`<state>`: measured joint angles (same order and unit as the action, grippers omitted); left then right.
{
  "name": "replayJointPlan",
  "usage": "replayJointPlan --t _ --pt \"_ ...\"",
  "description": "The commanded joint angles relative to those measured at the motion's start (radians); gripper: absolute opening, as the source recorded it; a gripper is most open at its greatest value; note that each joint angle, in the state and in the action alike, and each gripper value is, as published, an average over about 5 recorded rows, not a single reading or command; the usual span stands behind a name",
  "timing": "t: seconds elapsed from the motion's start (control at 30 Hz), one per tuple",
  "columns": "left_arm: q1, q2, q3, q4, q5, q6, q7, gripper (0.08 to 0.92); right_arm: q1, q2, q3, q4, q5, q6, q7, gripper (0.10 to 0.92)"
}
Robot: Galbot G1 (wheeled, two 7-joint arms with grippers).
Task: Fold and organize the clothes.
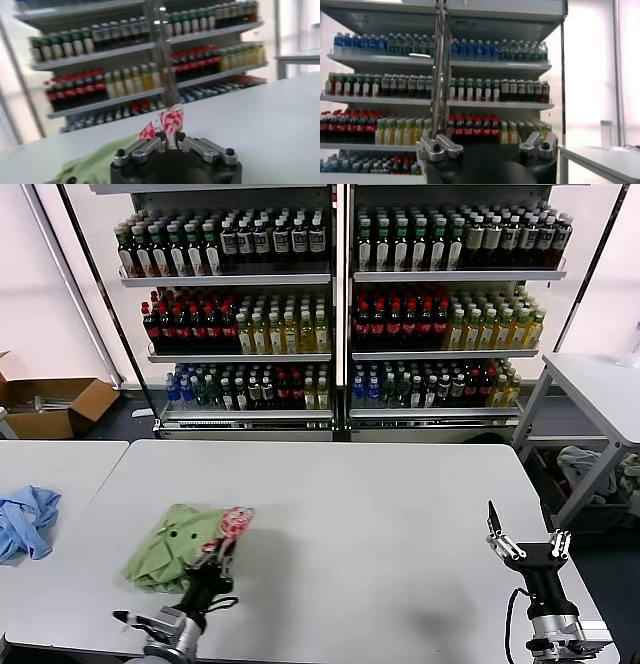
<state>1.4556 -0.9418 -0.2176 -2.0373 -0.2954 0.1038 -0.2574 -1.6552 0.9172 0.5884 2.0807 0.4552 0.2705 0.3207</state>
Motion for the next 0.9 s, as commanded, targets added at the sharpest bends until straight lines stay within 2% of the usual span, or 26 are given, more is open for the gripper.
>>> replayJointPlan --t 0.03,0.2,0.27,0.37,0.47,0.63,0.77,0.9 --pt "-0.234 -0.050 0.349 0.018 0.138 0.091 -0.160 0.192 0.014 0.008 -0.013 0.000 -0.003 -0.017 -0.008 0.823" --pt "-0.331 -0.060 0.430 -0.020 0.243 0.208 -0.318 0.329 0.024 0.008 -0.025 0.008 -0.005 -0.046 -0.031 0.823" --pt "-0.351 -0.056 0.443 -0.052 0.284 0.229 -0.346 0.389 0.031 0.007 -0.035 0.012 -0.007 -0.066 -0.049 0.823" --pt "-0.363 -0.043 0.430 -0.104 0.297 0.225 -0.346 0.476 0.059 0.004 -0.070 0.020 0.005 -0.125 -0.075 0.823" --pt "-0.346 -0.033 0.330 -0.152 0.234 0.175 -0.309 0.563 0.127 0.004 -0.141 0.024 0.049 -0.230 -0.096 0.823" --pt "-0.181 -0.005 0.028 -0.196 0.130 -0.022 -0.085 0.701 0.353 0.033 -0.370 0.020 0.143 -0.465 -0.116 0.823" --pt "-0.030 -0.017 -0.111 -0.236 0.156 -0.049 -0.046 0.799 0.522 0.068 -0.587 -0.011 0.228 -0.631 -0.088 0.823" --pt "0.054 -0.063 -0.156 -0.264 0.171 -0.049 -0.044 0.821 0.642 0.099 -0.779 -0.034 0.271 -0.775 -0.046 0.823"
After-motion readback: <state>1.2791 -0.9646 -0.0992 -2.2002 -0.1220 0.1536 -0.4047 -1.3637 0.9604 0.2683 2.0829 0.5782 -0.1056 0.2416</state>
